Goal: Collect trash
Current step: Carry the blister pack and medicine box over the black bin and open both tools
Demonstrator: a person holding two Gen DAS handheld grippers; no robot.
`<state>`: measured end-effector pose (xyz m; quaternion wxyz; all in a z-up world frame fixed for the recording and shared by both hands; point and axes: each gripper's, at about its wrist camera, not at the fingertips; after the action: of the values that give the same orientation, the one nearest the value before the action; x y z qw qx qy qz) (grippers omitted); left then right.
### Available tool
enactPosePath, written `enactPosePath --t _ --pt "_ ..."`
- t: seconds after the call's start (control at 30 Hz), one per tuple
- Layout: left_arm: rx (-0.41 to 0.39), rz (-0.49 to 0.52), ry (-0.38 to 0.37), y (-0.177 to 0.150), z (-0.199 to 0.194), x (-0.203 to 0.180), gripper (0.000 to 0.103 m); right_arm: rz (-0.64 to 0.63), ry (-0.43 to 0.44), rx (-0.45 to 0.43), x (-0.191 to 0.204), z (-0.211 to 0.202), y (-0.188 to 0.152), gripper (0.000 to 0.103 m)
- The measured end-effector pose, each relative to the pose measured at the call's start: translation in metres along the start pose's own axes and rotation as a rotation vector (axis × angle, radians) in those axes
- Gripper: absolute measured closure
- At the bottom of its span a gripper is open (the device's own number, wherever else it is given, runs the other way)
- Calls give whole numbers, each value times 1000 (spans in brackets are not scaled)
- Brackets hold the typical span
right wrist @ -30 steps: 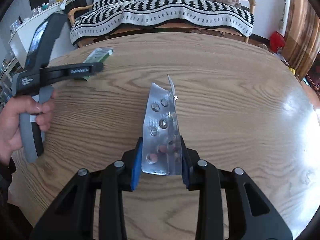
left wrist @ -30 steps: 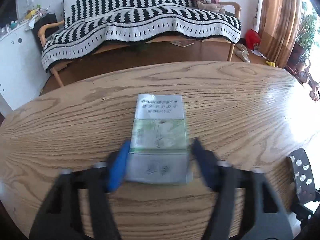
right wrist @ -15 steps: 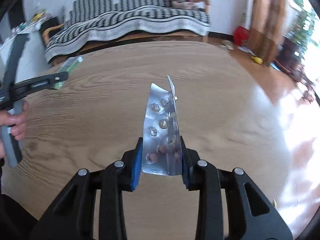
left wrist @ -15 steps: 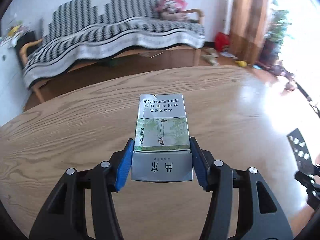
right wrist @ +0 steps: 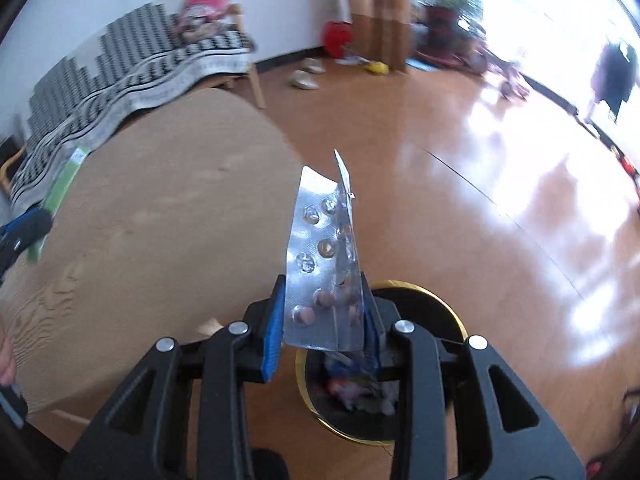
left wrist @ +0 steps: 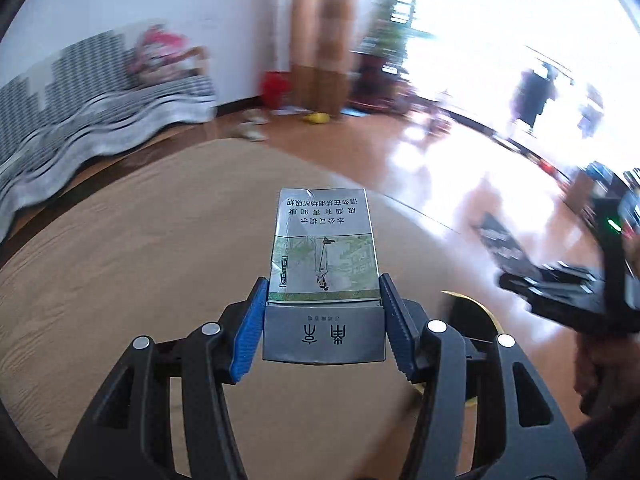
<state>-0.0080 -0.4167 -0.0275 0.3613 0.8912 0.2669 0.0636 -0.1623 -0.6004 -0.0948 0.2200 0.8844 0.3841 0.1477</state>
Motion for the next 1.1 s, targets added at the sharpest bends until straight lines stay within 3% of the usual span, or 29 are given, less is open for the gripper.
enactPosePath --t 0.13,0.33,0.6,1.1 --pt "16 135 -98 -16 14 -70 49 81 -41 47 -49 1 -23 70" --pt "76 258 -179 -32 45 -130 49 153 -48 99 -84 6 -41 70" --pt "127 273 -207 -27 78 -151 49 159 -32 120 -83 14 -36 70" --pt "148 285 -210 -20 100 -169 49 167 1 141 -91 26 -29 70"
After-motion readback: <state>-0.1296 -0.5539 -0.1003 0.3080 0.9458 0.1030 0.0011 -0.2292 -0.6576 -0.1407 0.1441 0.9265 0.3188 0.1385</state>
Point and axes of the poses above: each gripper's, at about its wrist camera, not at the fingertips, and z roughly the way its jaws point, x to its left, y to its top, and after that the axes turned 6 degrees about x, right-handed
